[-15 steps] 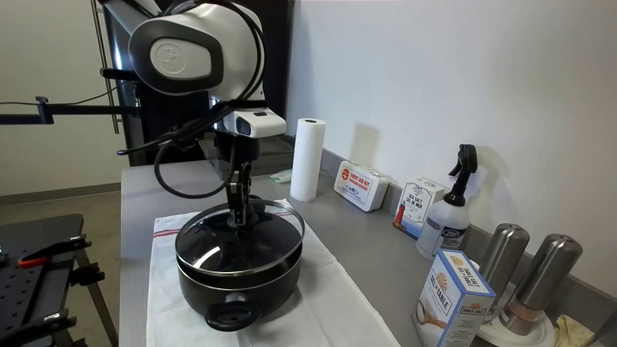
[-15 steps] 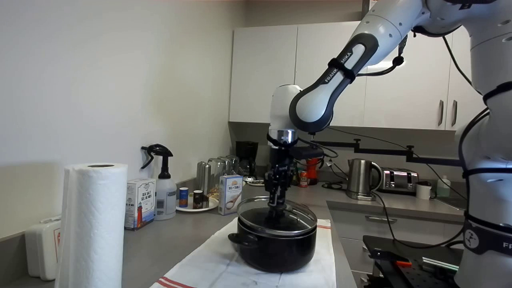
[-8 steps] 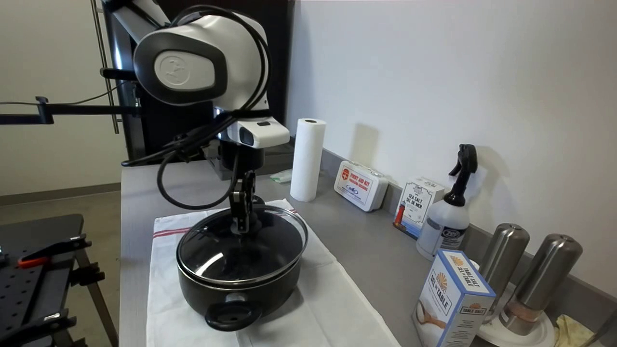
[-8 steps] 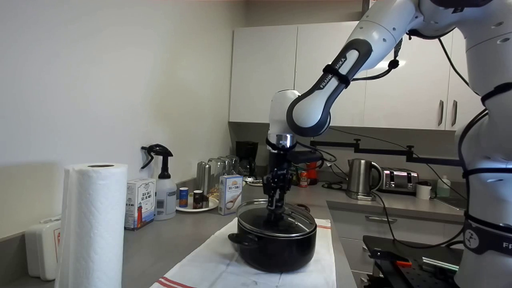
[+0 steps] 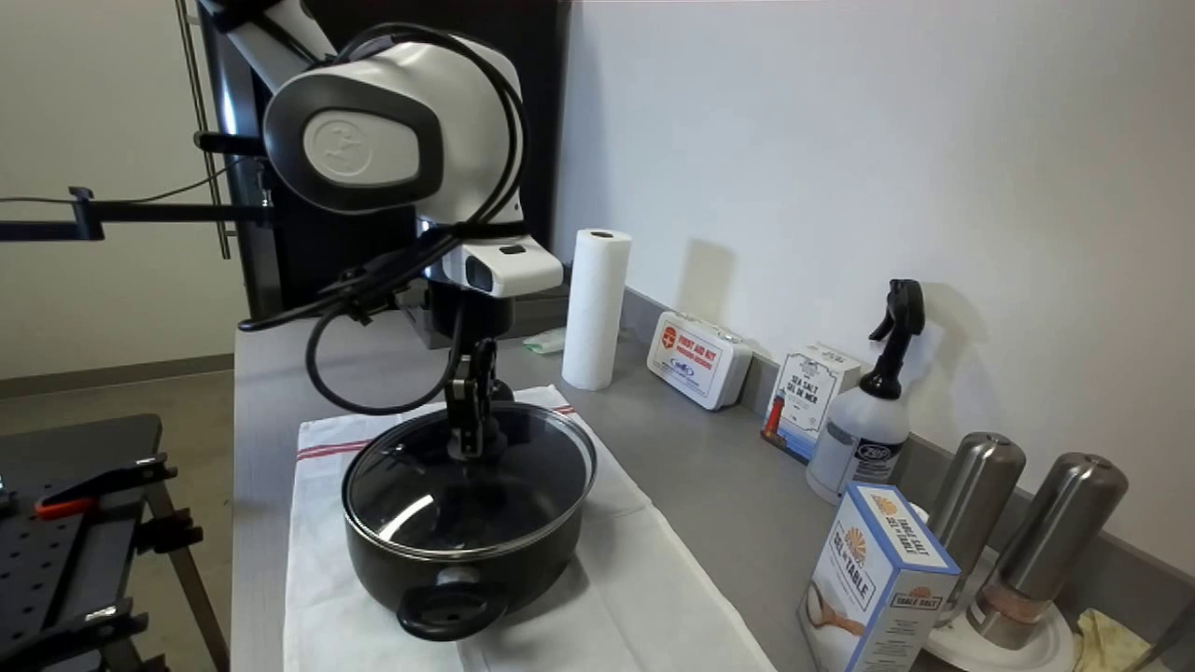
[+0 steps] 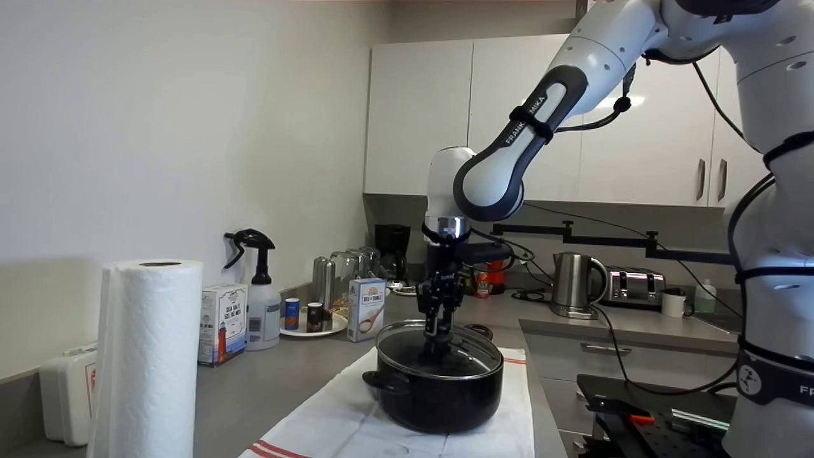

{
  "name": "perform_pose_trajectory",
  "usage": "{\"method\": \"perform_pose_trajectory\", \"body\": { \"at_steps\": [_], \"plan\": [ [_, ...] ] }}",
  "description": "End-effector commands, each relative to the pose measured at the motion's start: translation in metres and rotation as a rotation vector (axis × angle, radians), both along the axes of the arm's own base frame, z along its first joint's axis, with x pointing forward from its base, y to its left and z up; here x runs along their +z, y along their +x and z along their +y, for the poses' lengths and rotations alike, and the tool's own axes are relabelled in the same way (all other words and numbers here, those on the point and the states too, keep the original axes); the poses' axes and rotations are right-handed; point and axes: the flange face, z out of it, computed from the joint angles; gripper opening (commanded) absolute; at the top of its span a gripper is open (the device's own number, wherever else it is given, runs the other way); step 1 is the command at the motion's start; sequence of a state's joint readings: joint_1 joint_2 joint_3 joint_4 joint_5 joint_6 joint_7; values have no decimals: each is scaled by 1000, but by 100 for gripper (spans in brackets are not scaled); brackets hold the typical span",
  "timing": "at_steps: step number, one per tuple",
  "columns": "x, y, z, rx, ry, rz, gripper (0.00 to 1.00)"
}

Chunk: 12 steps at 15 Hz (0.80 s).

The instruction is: Put the lid on the pot

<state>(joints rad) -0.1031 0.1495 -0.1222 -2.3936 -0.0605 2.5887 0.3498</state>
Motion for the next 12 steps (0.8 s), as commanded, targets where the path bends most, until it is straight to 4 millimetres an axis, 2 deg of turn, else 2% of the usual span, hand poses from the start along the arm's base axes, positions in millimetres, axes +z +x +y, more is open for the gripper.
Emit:
{"method": "perform_pose_trajectory", "body": {
  "at_steps": [1, 12],
  "plan": [
    [8, 6, 4, -5, 8, -21, 25],
    [8, 5, 8, -30, 51, -7, 25]
  ]
}}
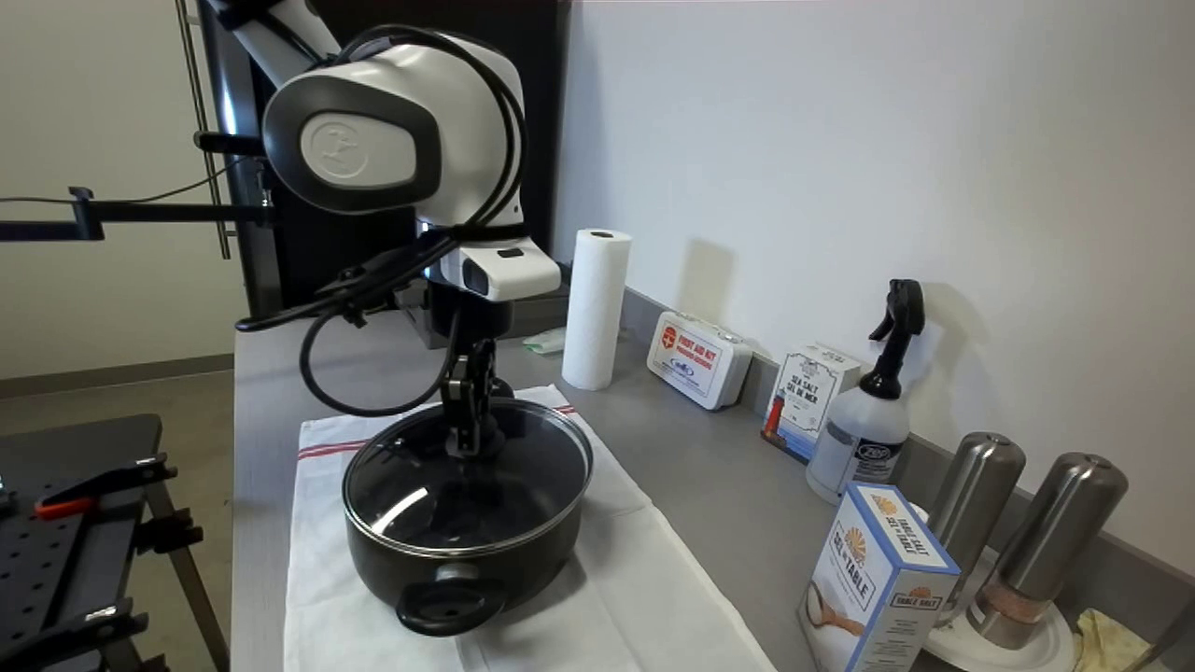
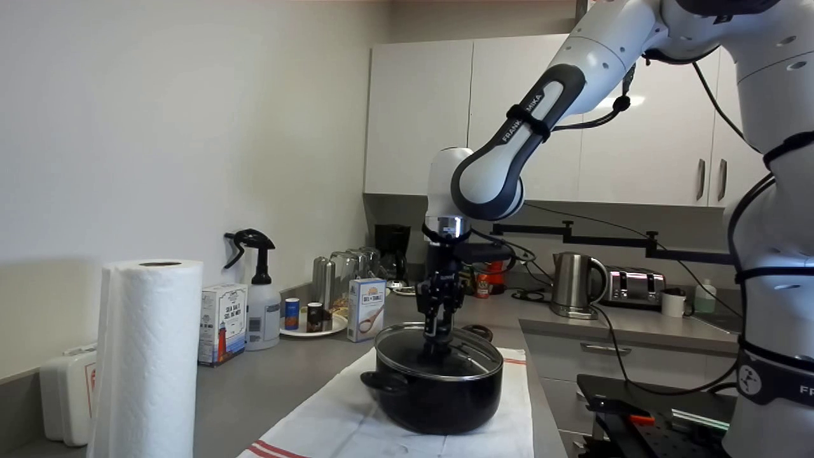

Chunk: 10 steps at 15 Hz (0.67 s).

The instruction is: Put the lid on the pot

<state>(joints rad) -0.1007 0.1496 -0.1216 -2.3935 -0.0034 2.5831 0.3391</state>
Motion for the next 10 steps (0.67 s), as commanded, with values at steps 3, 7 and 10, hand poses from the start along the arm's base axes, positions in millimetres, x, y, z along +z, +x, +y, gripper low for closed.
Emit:
{"method": "perform_pose_trajectory", "body": {
  "at_steps": [3, 7, 10],
  "plan": [
    [7, 5, 7, 0, 17, 5, 25],
    [7, 4, 7, 2, 21, 35, 25],
    [5, 4, 10, 8, 25, 56, 25]
  ]
}}
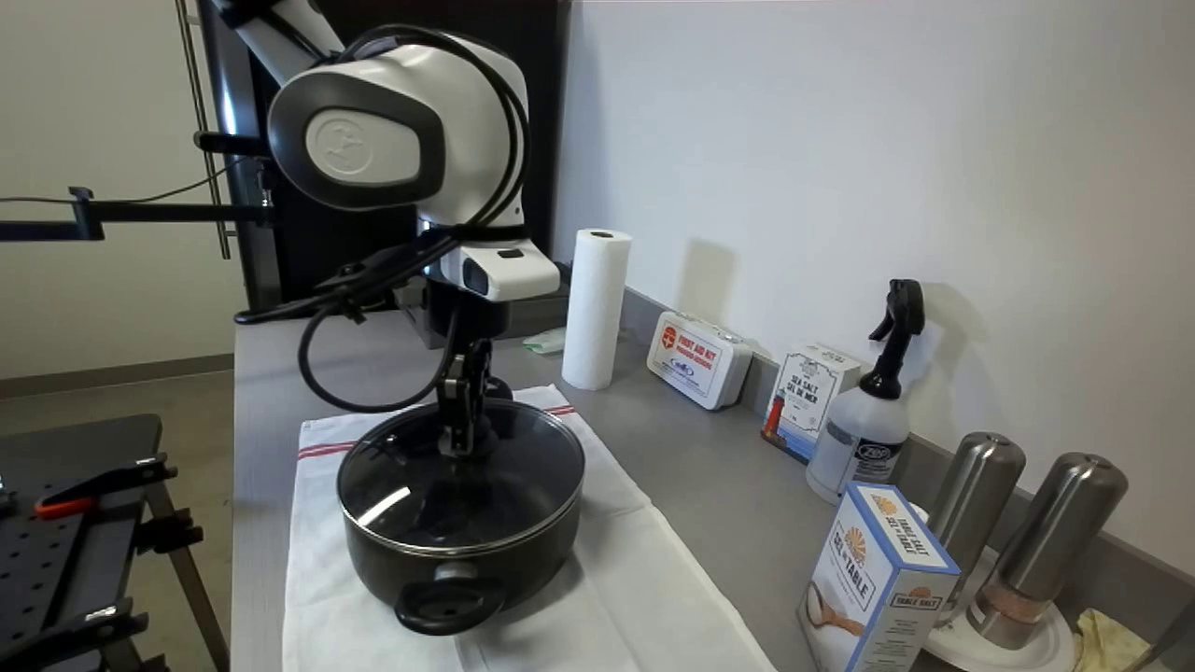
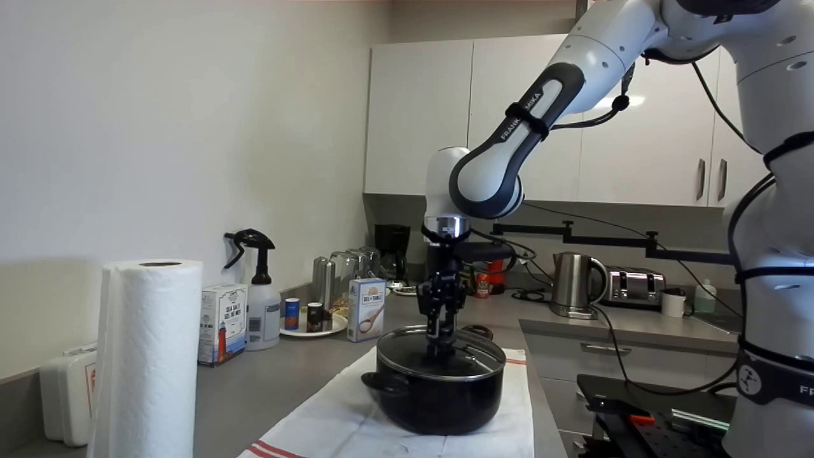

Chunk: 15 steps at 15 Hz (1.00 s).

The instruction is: Put the lid on the pot

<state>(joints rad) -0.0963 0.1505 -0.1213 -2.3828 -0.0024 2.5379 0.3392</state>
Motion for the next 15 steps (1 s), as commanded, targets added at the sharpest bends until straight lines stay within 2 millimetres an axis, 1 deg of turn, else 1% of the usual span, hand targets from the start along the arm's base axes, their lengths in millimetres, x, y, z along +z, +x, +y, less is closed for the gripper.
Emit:
{"method": "perform_pose_trajectory", "body": {
  "at_steps": [1, 7, 8, 9, 10, 12, 13, 15],
  "plan": [
    [5, 4, 8, 5, 17, 25, 25],
    [3, 5, 7, 4, 12, 28, 25],
    [3, 5, 7, 3, 11, 25, 75],
    [4, 5, 8, 3, 10, 24, 77],
    [4, 5, 8, 6, 9, 23, 82],
    [5, 6, 10, 10, 7, 19, 96],
    [5, 6, 11, 12, 6, 17, 100],
    [7, 6, 12, 14, 3, 10, 100]
  ]
}}
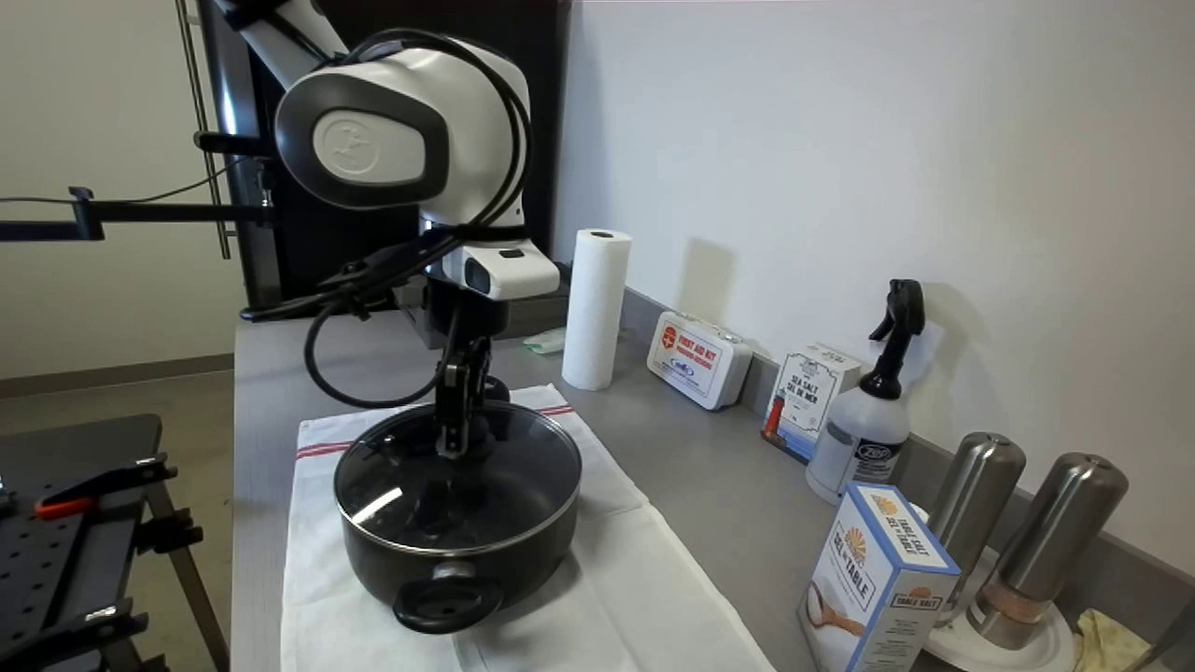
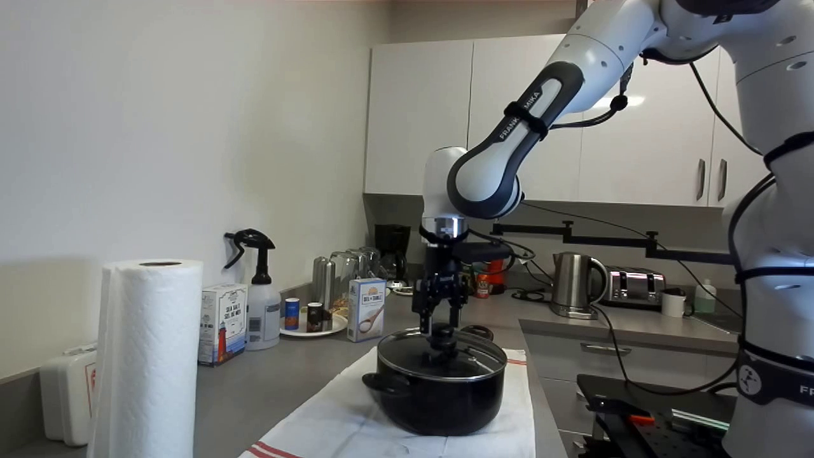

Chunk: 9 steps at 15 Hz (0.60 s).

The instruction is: Put the lid on the pot

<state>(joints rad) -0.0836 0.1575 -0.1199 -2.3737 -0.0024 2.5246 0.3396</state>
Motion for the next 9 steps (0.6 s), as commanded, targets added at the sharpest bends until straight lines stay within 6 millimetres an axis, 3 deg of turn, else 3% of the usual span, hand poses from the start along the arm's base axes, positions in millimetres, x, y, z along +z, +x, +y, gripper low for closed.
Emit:
{"method": "perform_pose_trajectory", "body": {
  "at_steps": [1, 9],
  "plan": [
    [9, 2, 6, 0, -4, -4, 100],
    [44, -6, 17, 11, -48, -82, 100]
  ]
}}
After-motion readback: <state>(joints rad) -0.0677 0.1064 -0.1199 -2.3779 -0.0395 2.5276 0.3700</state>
